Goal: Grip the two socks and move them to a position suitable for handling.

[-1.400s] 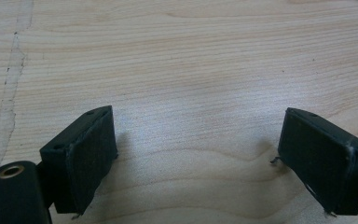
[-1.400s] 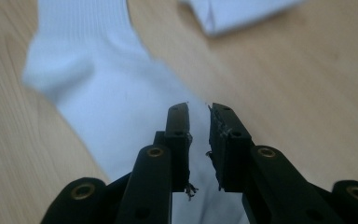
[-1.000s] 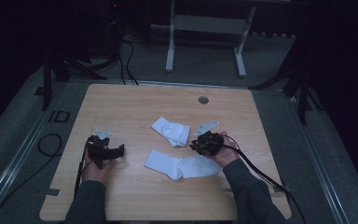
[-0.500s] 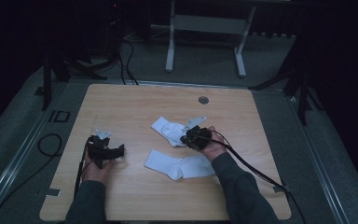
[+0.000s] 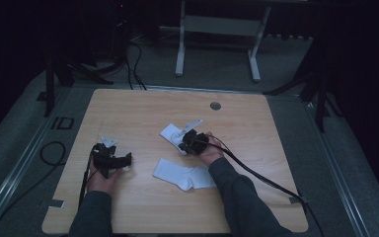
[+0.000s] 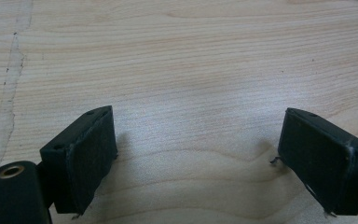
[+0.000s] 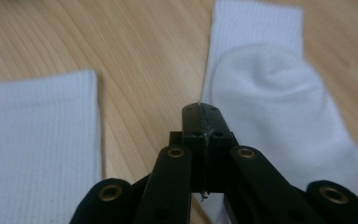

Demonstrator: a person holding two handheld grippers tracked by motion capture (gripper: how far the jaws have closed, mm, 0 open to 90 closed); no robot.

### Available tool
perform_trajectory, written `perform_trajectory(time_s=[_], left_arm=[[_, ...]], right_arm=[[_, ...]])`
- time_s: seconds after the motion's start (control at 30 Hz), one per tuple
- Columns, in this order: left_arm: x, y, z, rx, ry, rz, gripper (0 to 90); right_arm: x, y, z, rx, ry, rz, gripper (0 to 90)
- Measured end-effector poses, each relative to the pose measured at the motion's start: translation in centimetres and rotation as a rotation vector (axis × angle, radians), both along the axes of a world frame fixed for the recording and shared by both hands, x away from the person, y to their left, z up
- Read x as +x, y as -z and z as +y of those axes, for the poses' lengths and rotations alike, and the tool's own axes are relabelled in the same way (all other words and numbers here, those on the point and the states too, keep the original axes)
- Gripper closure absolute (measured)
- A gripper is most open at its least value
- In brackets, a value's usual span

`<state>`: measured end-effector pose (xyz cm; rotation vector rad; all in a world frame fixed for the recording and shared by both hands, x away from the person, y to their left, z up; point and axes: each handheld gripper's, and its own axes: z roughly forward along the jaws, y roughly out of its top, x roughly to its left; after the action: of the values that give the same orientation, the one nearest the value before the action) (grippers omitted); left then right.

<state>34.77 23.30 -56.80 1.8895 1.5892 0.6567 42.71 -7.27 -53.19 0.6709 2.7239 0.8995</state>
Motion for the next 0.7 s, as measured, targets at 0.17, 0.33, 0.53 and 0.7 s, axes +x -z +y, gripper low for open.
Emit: perform_trajectory(time_s=[0.17,0.33,0.53,0.7], left_arm=[[0.0,0.0,0.0,0.001,0.0,0.0,11.5],[0.0,0.0,0.0,0.0,0.0,0.0,11.5],[0.0,0.0,0.0,0.001,0.001,0.001,11.5],[0.0,0.0,0.0,0.001,0.0,0.001,11.5]], right_arm=[[-0.1,1.0,-0.1,-0.062,-0.017,0.02,89.7],[-0.7,0.7,-0.1,-0.111,-0.06,0.015,89.6],[-1.3,0.6,-1.0,-0.132,-0.091,0.032,89.4],[-1.5,0.4,-3.1,-0.144,-0.091,0.05,88.3]])
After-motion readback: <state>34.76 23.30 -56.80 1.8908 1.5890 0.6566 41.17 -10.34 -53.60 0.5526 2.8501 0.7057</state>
